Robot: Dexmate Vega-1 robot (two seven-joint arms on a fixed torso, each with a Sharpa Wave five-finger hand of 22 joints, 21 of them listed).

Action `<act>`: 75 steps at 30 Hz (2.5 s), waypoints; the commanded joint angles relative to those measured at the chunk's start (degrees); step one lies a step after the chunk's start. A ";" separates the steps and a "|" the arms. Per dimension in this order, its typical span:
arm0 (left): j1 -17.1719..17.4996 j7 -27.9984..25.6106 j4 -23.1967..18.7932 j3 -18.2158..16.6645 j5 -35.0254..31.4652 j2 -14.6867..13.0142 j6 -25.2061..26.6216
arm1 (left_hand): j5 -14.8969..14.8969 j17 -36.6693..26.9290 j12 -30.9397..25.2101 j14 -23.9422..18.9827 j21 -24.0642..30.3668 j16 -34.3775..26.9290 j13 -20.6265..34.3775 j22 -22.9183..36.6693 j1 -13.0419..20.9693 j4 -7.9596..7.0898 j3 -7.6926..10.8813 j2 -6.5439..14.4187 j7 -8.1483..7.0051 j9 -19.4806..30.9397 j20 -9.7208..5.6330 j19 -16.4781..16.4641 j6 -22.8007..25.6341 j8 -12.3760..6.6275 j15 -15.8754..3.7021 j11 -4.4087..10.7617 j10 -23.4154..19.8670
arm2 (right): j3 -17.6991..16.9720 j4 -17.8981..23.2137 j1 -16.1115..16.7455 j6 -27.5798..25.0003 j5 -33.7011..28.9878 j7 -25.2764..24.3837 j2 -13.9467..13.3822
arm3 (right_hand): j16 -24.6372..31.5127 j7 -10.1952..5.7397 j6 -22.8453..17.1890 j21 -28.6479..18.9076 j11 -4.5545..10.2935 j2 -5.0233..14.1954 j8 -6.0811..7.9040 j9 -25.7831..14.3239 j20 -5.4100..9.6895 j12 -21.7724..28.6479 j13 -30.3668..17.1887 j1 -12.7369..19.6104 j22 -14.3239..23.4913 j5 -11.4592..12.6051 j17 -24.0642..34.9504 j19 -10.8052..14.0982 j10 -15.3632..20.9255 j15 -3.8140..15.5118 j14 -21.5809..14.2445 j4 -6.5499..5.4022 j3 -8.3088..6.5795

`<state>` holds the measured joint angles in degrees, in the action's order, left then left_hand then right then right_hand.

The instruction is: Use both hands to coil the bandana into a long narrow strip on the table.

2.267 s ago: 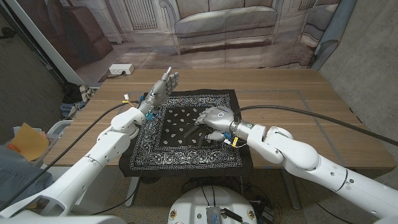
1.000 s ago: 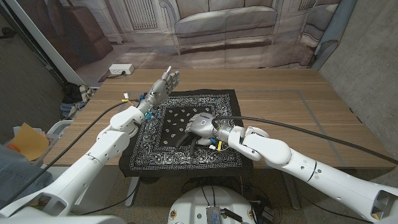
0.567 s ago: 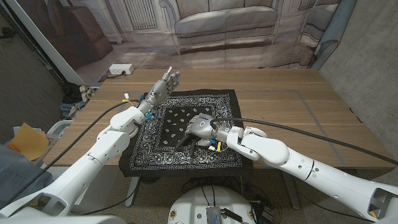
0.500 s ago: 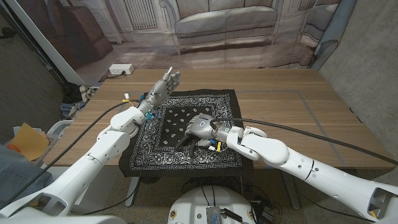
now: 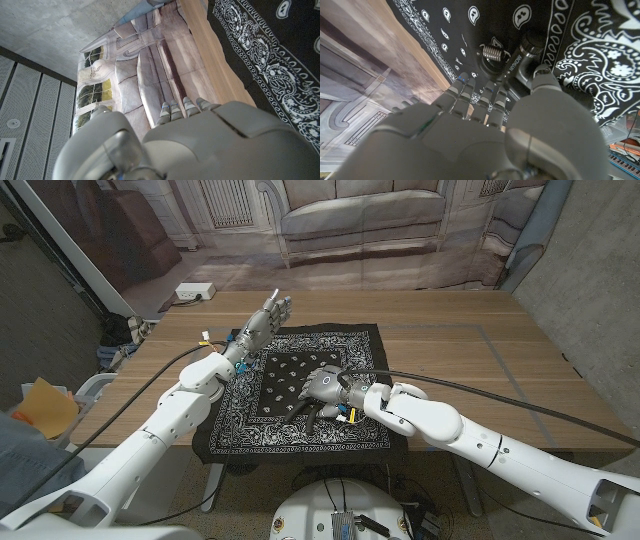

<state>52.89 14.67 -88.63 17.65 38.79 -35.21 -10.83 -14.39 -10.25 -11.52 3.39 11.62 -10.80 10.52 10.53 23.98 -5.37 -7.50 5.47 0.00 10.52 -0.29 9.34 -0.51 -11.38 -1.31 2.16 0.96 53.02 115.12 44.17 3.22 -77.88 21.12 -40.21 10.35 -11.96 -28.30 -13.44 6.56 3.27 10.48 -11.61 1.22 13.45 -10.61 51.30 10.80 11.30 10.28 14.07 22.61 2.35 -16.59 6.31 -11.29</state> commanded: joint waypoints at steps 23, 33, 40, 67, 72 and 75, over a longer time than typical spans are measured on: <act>-3.09 2.03 3.56 0.91 -0.29 1.13 -0.12 | 0.15 -0.11 0.07 0.31 -0.03 0.10 0.15 0.11 0.15 -0.07 -0.63 0.47 0.11 0.16 0.20 0.81 0.50 0.08 -0.01 0.00 0.05 | -2.46 -1.47 2.18 -7.79 1.93 6.60 -3.70 | -0.04 -0.45 -1.78 0.44 -0.25 -0.68 0.97 -0.08 -0.72 -0.41 -0.26 -1.75 0.12 0.47 0.21 -0.28 -0.50 0.87 0.77 -0.60 0.89; -4.05 2.63 4.40 1.24 -0.54 1.42 0.04 | 0.18 -0.11 0.08 0.43 -0.06 0.14 0.15 0.11 0.21 -0.08 -0.71 0.51 0.07 0.17 0.24 0.95 0.49 0.09 0.01 0.06 0.07 | -4.80 1.30 4.65 -10.54 1.86 8.97 -6.96 | -0.03 -0.57 -1.89 0.50 -0.20 -0.77 1.01 -0.07 -0.77 -0.45 -0.28 -1.94 0.12 0.56 0.20 -0.29 -0.58 0.72 0.93 -0.60 0.98; -4.56 2.97 4.96 1.46 -0.62 1.77 0.03 | 0.20 -0.11 0.08 0.55 -0.07 0.17 0.15 0.12 0.24 -0.09 -0.76 0.54 0.07 0.17 0.22 1.03 0.50 0.09 0.02 0.12 0.08 | -6.84 3.59 6.59 -11.99 1.98 11.10 -9.21 | 0.02 -0.61 -1.94 0.54 -0.21 -0.83 1.02 -0.07 -0.82 -0.49 -0.28 -2.03 0.12 0.64 0.19 -0.29 -0.67 0.71 0.92 -0.58 1.02; -5.42 2.24 5.00 2.56 -1.70 2.63 0.84 | 0.30 -0.11 0.06 0.64 -0.06 0.13 0.15 0.12 0.38 -0.13 -1.05 0.63 0.09 0.17 0.13 1.29 0.53 0.09 0.03 0.03 0.07 | -13.24 9.36 13.13 -16.39 2.50 10.61 -14.13 | -0.21 -0.06 3.90 0.87 -1.44 -1.22 -0.45 -0.05 -1.68 -1.08 -0.37 -2.66 0.19 1.23 0.19 -0.46 -2.27 0.20 2.57 -0.34 1.28; -5.26 1.79 4.50 2.74 -1.83 2.84 0.95 | 0.32 -0.12 0.06 0.69 -0.07 0.14 0.15 0.12 0.40 -0.14 -1.11 0.66 0.13 0.17 0.20 1.37 0.57 0.08 0.06 0.09 0.07 | -13.98 10.55 13.41 -15.34 4.04 8.58 -14.23 | -0.19 -0.45 6.27 0.97 -1.66 -1.74 -0.69 0.02 -2.59 -1.17 -0.41 -3.08 0.21 1.42 0.20 -0.62 -2.73 -0.23 3.19 -0.29 1.61; -4.95 1.36 4.11 2.83 -1.89 2.99 0.99 | 0.33 -0.12 0.08 0.68 -0.06 0.13 0.15 0.13 0.40 -0.15 -1.13 0.67 0.12 0.17 0.17 1.37 0.59 0.07 0.03 0.07 0.10 | -14.08 10.63 13.20 -14.80 3.97 6.92 -13.96 | -0.17 -0.55 8.06 1.05 -1.80 -2.26 -0.67 0.12 -3.09 -1.46 -0.44 -3.72 0.24 1.67 0.23 -0.74 -3.74 -0.57 3.77 -0.40 2.04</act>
<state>47.61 17.01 -83.51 20.03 37.27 -32.66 -10.16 -14.18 -10.25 -11.52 3.39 11.63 -10.80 10.52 10.53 24.45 -5.54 -8.28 6.08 0.00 10.52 -0.09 9.55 -0.51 -11.38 -1.31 2.16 0.96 40.58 123.51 56.65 -12.69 -75.31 32.21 -53.81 10.35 -12.53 -21.26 -12.59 4.80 1.09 9.88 -11.39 -1.27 12.13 -10.85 48.34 10.79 12.48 10.25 13.27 19.43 1.94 -13.31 5.92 -9.77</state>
